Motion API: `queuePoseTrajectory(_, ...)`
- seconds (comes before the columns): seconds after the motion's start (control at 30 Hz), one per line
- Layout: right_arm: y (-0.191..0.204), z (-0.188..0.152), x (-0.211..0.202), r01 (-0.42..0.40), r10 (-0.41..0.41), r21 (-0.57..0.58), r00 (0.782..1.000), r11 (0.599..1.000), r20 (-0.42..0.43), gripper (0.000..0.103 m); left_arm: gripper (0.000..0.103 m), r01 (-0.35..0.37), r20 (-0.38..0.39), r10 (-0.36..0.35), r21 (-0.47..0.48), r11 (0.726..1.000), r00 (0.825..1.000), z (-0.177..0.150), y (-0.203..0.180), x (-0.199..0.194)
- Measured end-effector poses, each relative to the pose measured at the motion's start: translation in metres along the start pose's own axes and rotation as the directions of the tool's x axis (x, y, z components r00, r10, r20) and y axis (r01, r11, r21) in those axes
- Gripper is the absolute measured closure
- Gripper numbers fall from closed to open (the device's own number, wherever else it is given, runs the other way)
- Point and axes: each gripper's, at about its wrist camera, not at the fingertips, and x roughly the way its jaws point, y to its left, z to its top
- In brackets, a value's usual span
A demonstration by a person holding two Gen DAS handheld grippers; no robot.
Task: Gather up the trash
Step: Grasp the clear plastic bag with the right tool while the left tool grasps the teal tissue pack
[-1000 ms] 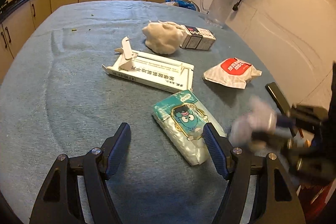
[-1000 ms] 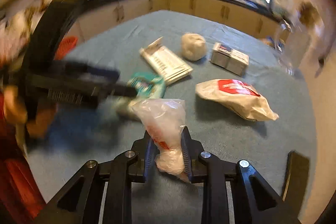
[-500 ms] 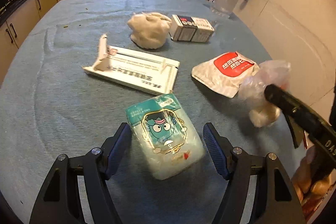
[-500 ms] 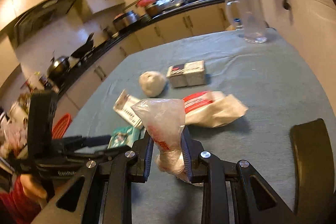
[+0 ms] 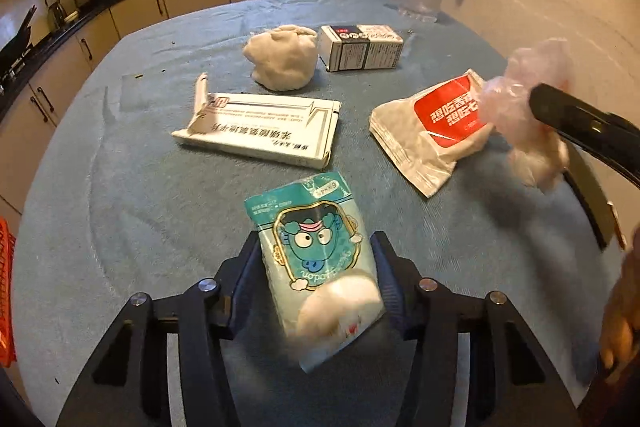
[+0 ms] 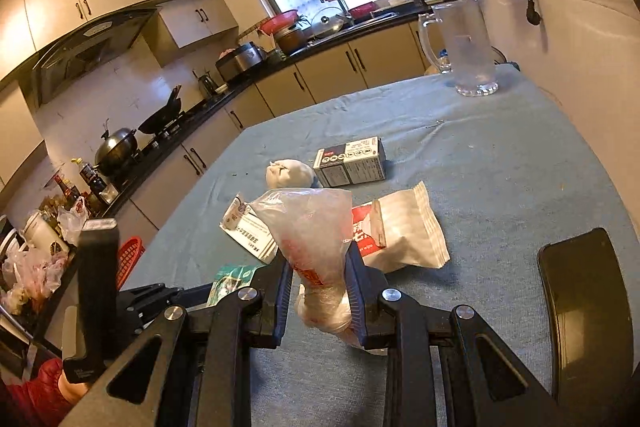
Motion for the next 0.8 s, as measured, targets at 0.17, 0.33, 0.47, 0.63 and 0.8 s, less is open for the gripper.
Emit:
queuePoseTrajectory(0.17, 0.005, -0.001, 0.002, -0.004, 0.004, -0.018, 1.000, 1.000, -0.004, 0.076, 0.055, 0.027, 0.061, -0.027, -0.003, 1.000, 0.998, -0.015, 0.016, -0.028)
queuePoseTrajectory(0.33, 0.007, -0.003, 0.007, -0.012, 0.012, -0.017, 1.000, 1.000, -0.028, 0.076, 0.055, 0.054, 0.086, -0.053, -0.017, 0.998, 0.995, -0.024, 0.029, -0.045)
queuePoseTrajectory(0.47, 0.019, -0.006, 0.004, -0.050, 0.051, 0.021, 0.998, 0.999, -0.040, 0.076, 0.055, 0.051, 0.119, -0.048, -0.024, 0.998, 0.992, -0.030, 0.038, -0.061)
queuePoseTrajectory(0.63, 0.050, -0.019, 0.010, -0.076, 0.076, 0.013, 0.995, 0.997, -0.068, 0.076, 0.055, 0.030, 0.158, -0.022, -0.047, 0.998, 0.987, -0.036, 0.057, -0.075)
queuePoseTrajectory(0.8, 0.080, -0.023, 0.015, -0.098, 0.097, -0.009, 0.992, 0.995, -0.079, 0.075, 0.055, 0.003, 0.184, 0.011, -0.079, 0.997, 0.983, -0.044, 0.079, -0.085)
